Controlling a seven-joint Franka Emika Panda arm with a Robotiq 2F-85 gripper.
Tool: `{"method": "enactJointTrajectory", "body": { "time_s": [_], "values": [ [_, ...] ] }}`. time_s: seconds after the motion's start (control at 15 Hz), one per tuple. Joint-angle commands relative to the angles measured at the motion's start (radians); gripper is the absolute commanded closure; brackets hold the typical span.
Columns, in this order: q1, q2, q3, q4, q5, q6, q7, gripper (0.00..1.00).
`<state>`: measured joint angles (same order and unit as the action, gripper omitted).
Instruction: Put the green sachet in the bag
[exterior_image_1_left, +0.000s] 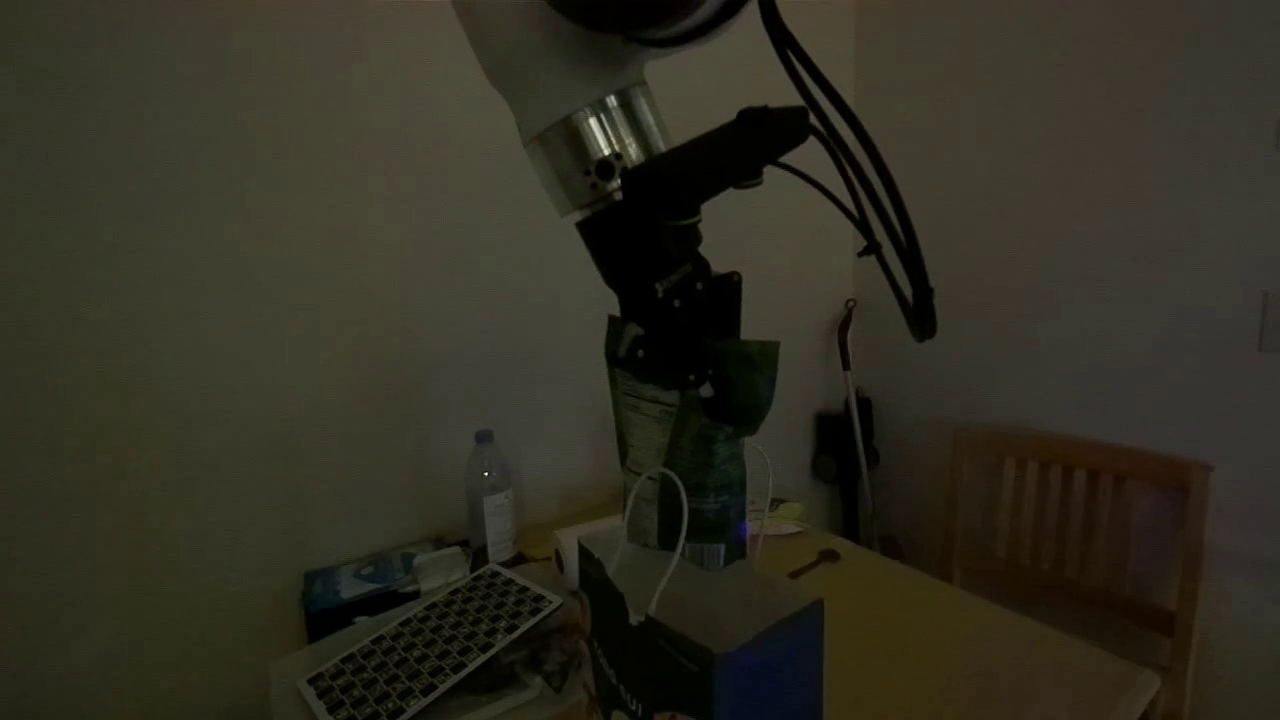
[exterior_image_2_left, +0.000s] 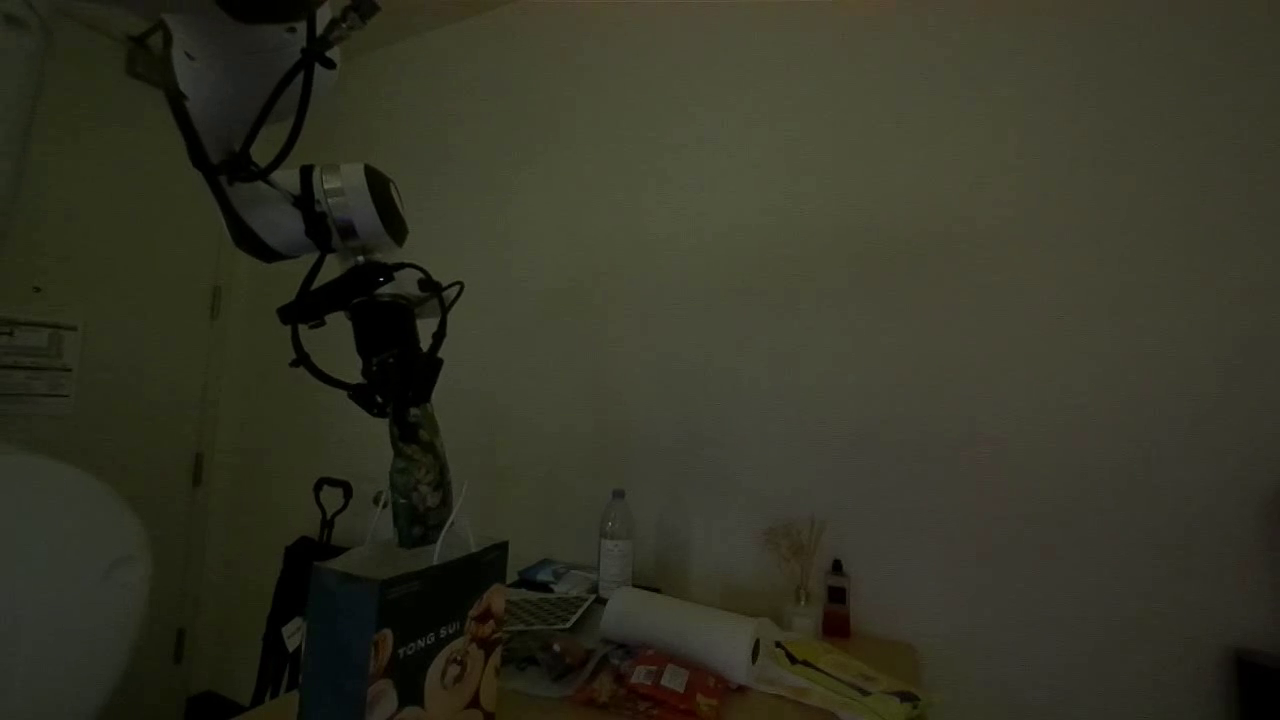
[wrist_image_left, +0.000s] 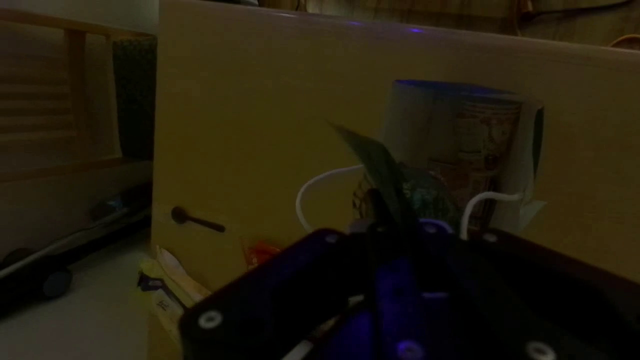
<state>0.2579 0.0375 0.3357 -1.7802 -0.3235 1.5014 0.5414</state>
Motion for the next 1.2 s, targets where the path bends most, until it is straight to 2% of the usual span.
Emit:
{"method": "enactJointTrajectory", "body": {
  "time_s": [0.0, 0.53, 0.6, 0.67, 0.87, 1.13],
  "values": [
    [0.029, 0.015, -0.017, 0.045, 0.016, -0.069, 0.023, 0.71],
    [0.053, 0.023, -0.023, 0.089, -0.009, -0.103, 0.041, 0.21],
    [0.048, 0.019, -0.027, 0.076, -0.001, -0.089, 0.006, 0.14],
    [0.049, 0.019, -0.026, 0.078, -0.001, -0.089, 0.008, 0.33],
    [0.049, 0.019, -0.027, 0.078, -0.001, -0.089, 0.008, 0.14],
    [0.049, 0.02, -0.028, 0.078, -0.001, -0.089, 0.008, 0.14]
  ]
}}
